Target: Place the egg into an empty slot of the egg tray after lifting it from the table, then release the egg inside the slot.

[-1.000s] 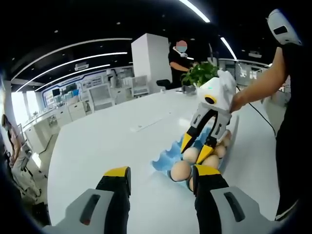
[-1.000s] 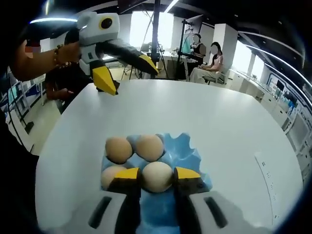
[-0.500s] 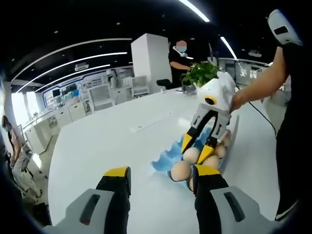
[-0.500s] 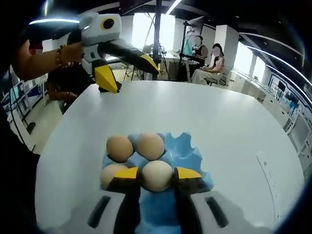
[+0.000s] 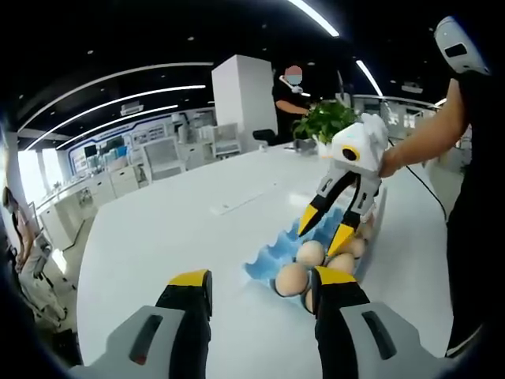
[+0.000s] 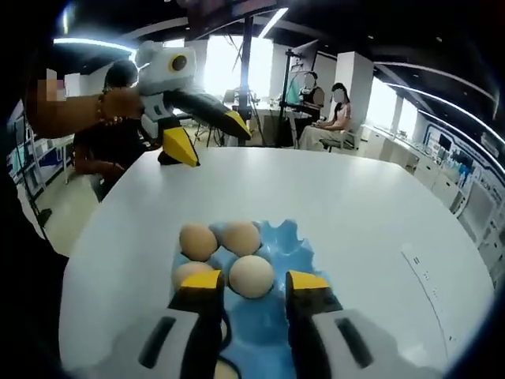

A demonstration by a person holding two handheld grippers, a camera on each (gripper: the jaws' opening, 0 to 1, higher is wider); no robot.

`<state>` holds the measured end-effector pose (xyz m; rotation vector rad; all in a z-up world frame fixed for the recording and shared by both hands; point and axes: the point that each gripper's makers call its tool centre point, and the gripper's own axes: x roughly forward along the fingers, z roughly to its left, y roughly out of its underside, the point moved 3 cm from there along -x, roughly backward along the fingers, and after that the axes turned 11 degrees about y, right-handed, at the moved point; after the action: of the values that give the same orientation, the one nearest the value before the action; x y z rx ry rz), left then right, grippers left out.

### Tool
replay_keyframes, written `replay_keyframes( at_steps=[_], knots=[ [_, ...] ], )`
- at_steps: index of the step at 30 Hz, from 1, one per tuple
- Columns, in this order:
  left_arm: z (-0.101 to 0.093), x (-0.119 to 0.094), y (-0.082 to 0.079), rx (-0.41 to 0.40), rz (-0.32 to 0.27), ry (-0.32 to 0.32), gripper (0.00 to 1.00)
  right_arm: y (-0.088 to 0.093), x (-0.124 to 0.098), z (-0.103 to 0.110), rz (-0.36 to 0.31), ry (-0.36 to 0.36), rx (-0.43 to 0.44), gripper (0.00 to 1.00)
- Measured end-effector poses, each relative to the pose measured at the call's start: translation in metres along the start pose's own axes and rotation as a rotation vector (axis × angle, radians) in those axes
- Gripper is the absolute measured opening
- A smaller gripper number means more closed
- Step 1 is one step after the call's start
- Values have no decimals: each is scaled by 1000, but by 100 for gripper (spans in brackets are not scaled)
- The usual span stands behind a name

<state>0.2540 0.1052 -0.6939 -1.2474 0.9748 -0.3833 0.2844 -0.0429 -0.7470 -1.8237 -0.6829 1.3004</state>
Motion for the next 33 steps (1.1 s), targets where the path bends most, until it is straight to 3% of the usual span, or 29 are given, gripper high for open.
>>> replay_keyframes(
  at_steps=[15, 33],
  knots=[
    [-1, 2, -3, 7, -1, 4, 51, 4, -23, -10, -33, 52, 5, 35],
    [-1, 2, -2, 5, 0, 4, 51, 32, -72, -31, -23, 150, 71, 35]
  ],
)
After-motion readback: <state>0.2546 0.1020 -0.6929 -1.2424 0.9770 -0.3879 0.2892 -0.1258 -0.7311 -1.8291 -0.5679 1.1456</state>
